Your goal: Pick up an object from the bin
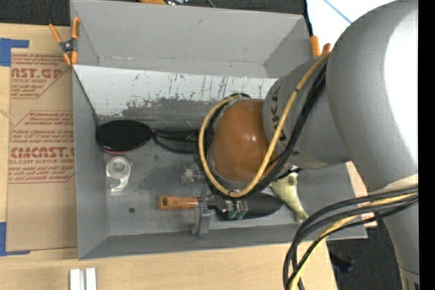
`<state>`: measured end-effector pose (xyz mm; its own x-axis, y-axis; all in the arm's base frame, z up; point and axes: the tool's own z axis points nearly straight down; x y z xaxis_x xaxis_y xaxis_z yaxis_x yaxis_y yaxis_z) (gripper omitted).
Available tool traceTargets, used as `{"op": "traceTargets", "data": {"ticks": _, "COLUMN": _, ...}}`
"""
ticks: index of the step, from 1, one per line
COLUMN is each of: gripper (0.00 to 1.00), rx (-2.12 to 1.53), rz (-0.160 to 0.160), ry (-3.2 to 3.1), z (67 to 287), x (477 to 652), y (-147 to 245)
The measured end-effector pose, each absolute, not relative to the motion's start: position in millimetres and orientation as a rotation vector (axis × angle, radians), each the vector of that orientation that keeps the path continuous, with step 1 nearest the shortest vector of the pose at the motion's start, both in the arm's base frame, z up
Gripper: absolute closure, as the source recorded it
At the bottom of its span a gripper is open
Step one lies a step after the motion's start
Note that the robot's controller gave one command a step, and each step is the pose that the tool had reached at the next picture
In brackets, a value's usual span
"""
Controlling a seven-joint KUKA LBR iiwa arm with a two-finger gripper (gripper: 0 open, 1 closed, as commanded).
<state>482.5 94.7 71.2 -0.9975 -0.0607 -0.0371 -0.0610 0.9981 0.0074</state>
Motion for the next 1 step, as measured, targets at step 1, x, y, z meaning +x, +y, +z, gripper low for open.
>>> {"op": "traceTargets", "data": {"ticks": 1, "gripper": 1.00, "rx": 0.050, "rz": 0.011, "ry": 3.113, "z": 65.8, "x": 486.4, "y": 64.7}}
